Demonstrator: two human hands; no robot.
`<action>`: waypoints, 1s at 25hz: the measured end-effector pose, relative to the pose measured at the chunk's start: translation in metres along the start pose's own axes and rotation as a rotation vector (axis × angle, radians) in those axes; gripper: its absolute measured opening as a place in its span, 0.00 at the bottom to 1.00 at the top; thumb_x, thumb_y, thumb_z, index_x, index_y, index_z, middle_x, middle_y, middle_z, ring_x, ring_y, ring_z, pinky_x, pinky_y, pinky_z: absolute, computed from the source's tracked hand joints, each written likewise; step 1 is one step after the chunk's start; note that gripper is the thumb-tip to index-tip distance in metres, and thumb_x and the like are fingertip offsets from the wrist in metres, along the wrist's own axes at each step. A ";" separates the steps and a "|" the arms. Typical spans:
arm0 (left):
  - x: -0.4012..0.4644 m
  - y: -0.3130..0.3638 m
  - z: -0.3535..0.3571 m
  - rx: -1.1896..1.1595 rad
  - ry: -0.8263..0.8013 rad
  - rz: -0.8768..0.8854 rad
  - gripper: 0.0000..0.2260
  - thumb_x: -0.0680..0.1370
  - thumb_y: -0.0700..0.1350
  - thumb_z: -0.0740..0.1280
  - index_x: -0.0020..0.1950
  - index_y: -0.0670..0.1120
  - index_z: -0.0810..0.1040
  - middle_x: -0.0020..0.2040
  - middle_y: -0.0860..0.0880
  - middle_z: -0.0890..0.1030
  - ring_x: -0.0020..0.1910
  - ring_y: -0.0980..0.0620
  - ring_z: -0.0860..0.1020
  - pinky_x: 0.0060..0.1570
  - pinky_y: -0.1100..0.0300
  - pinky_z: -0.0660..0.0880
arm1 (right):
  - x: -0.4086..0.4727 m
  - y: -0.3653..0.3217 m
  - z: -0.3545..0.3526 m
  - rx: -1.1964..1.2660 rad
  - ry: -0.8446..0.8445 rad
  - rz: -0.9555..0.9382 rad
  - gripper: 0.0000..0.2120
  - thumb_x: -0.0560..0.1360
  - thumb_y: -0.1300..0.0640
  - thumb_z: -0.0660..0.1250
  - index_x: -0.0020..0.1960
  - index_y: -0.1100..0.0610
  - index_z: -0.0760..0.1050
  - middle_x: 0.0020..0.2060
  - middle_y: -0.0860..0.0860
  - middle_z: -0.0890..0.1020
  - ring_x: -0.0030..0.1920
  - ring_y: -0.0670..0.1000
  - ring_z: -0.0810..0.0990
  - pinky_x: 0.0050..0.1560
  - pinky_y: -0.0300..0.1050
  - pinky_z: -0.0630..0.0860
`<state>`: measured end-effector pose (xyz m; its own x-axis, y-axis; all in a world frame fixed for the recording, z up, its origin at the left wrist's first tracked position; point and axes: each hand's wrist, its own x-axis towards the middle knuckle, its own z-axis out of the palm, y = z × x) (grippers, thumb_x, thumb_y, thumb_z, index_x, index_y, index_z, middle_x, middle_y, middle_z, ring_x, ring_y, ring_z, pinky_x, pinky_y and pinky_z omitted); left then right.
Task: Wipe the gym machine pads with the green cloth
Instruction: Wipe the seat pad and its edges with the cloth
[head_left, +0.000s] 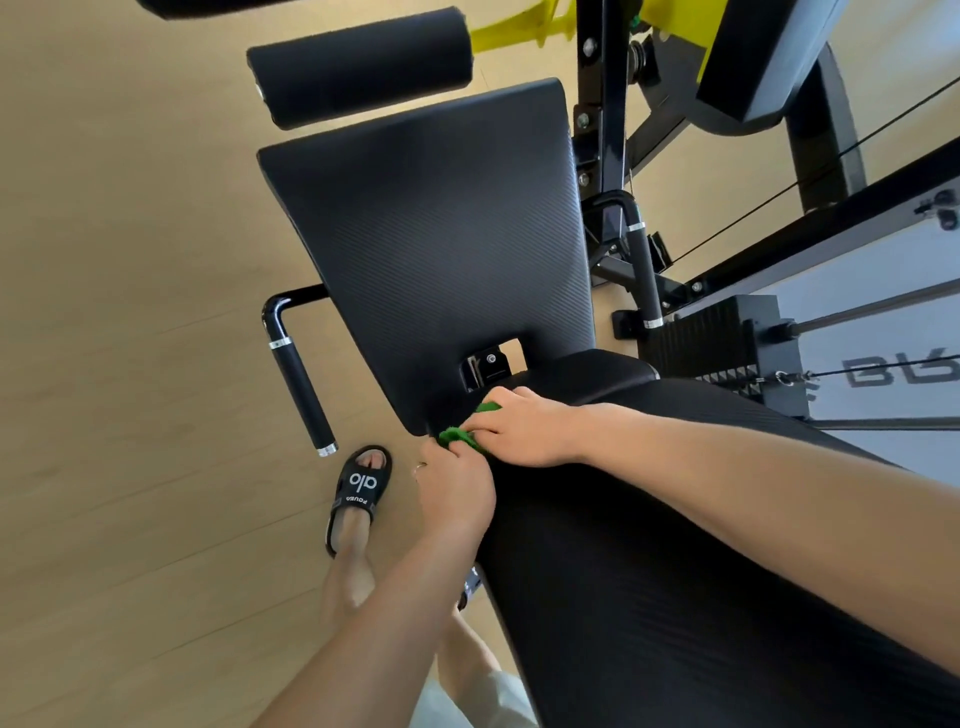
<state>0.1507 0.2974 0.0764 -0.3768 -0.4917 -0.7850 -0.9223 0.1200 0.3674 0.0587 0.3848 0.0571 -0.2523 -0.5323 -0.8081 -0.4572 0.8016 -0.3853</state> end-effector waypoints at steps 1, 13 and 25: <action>0.000 -0.005 0.000 0.029 0.003 0.043 0.18 0.84 0.42 0.50 0.70 0.35 0.66 0.67 0.35 0.71 0.64 0.38 0.71 0.56 0.56 0.66 | 0.010 0.003 -0.001 -0.010 -0.020 -0.011 0.24 0.81 0.39 0.46 0.74 0.40 0.66 0.69 0.52 0.69 0.70 0.57 0.65 0.72 0.59 0.63; 0.023 -0.008 -0.013 -0.378 -0.225 -0.118 0.12 0.81 0.38 0.59 0.61 0.33 0.74 0.59 0.33 0.76 0.45 0.43 0.75 0.45 0.66 0.72 | 0.095 -0.005 -0.007 -0.042 0.006 0.120 0.17 0.82 0.42 0.52 0.66 0.46 0.69 0.66 0.58 0.68 0.68 0.64 0.64 0.68 0.64 0.65; 0.057 -0.003 -0.040 -0.544 -0.357 -0.393 0.21 0.85 0.55 0.46 0.45 0.47 0.73 0.42 0.43 0.79 0.39 0.48 0.78 0.37 0.55 0.76 | 0.087 -0.014 -0.003 0.016 0.061 -0.003 0.08 0.83 0.48 0.56 0.58 0.48 0.71 0.52 0.54 0.69 0.56 0.60 0.72 0.59 0.59 0.73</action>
<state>0.1351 0.2345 0.0503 -0.1201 -0.0905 -0.9886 -0.8566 -0.4940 0.1492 0.0409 0.3264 -0.0068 -0.3023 -0.5499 -0.7786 -0.4448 0.8038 -0.3950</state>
